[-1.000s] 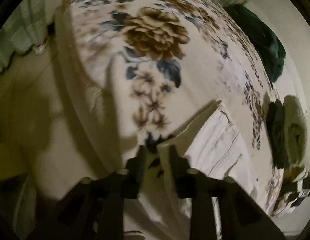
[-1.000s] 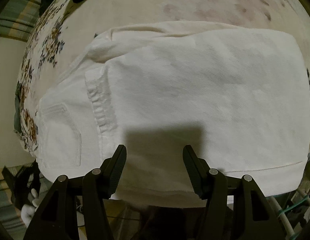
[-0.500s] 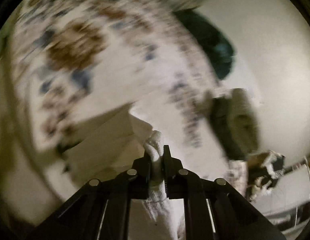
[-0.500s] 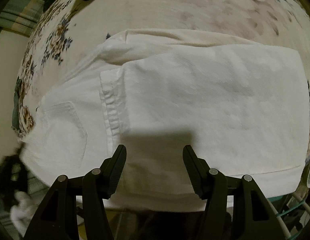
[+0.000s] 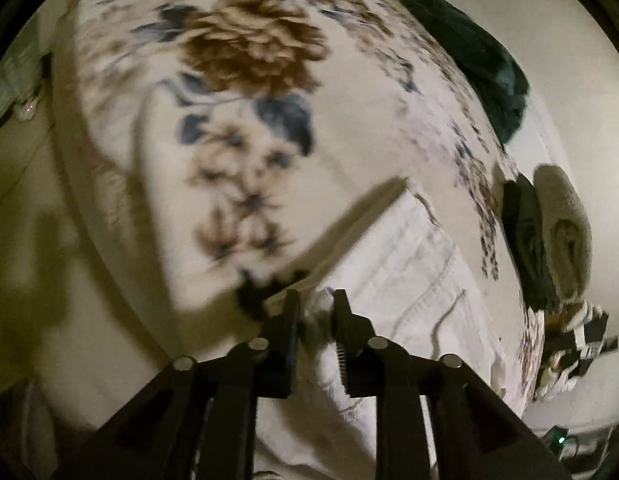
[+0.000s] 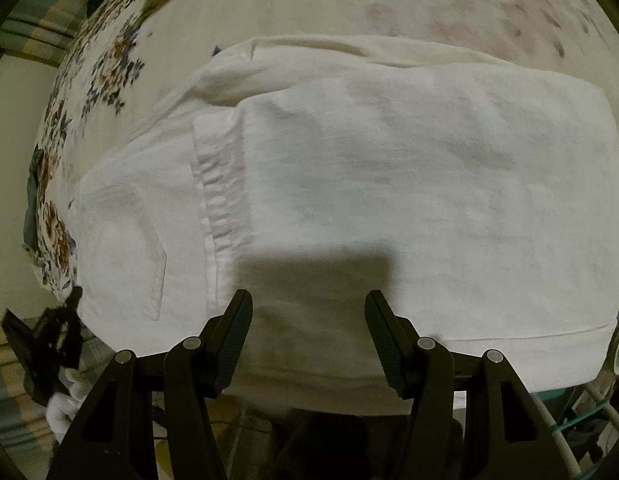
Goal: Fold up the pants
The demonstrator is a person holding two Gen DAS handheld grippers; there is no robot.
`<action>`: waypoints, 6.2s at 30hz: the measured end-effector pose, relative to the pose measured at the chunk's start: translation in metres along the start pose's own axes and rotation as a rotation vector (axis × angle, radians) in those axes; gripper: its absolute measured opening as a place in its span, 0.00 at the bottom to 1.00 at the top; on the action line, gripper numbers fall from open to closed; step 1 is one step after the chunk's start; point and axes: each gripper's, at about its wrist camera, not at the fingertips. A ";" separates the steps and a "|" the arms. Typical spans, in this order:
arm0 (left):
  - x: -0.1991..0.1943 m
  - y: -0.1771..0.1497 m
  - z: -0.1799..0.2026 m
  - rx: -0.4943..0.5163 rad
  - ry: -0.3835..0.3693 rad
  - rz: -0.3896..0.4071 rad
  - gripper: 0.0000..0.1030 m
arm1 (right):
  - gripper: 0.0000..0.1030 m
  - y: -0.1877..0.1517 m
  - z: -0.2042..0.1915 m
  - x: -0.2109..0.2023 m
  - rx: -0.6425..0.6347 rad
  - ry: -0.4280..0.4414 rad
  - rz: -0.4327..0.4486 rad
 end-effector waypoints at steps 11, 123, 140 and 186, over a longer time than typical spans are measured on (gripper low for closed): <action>0.018 -0.027 -0.004 -0.134 -0.064 -0.057 0.57 | 0.60 0.001 0.000 0.006 0.017 -0.010 -0.017; 0.107 -0.234 0.284 0.675 0.126 -0.473 0.80 | 0.05 -0.038 0.320 -0.100 0.634 0.167 0.174; 0.107 -0.230 0.253 0.543 0.042 -0.559 0.81 | 0.83 -0.051 0.311 -0.048 0.703 0.479 0.071; 0.050 -0.231 0.288 0.588 -0.171 -0.422 0.20 | 0.29 -0.006 0.223 -0.078 0.533 0.569 0.342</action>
Point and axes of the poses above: each gripper's, at about its wrist camera, not at the fingertips, and x roughly the way its jaws point, z to its right, y to its top, and after that the axes turned 1 degree about y, right-handed
